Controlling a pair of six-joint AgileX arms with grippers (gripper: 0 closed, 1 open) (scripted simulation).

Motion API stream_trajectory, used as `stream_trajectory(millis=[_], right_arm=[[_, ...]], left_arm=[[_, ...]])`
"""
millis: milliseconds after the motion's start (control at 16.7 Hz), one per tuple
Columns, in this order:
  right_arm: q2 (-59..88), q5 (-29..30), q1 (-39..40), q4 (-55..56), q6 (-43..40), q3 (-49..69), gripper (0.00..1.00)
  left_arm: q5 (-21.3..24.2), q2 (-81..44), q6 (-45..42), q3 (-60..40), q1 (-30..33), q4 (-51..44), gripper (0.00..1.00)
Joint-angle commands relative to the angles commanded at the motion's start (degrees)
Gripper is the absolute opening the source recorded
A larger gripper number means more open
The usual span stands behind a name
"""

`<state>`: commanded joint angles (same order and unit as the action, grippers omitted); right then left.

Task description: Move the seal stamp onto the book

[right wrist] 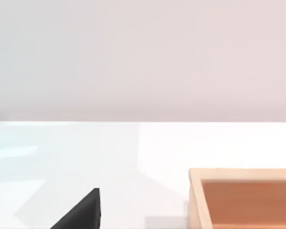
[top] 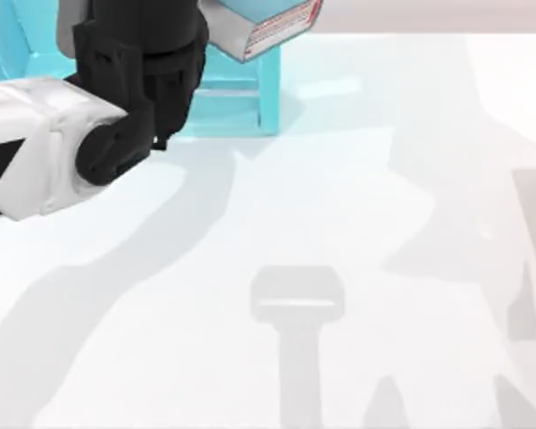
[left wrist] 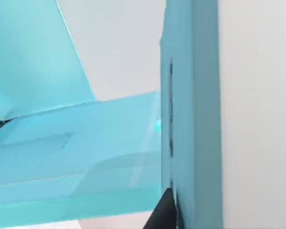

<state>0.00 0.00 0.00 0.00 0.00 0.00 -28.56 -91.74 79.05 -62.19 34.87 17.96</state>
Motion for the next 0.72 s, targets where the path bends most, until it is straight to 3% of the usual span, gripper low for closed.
stream_trajectory(millis=[360,540,720], right_arm=[[0.0,0.0,0.0,0.0,0.0,0.0,1.00],[0.0,0.0,0.0,0.0,0.0,0.0,1.00],[0.0,0.0,0.0,0.0,0.0,0.0,1.00]], left_arm=[[-24.7,-12.5,29.7,-0.6,21.2,-3.6,0.00],[-33.0,-18.3,39.7,-0.4,27.5,-5.0,0.00],[-37.8,-22.0,45.3,-0.3,30.8,-5.8,0.00]])
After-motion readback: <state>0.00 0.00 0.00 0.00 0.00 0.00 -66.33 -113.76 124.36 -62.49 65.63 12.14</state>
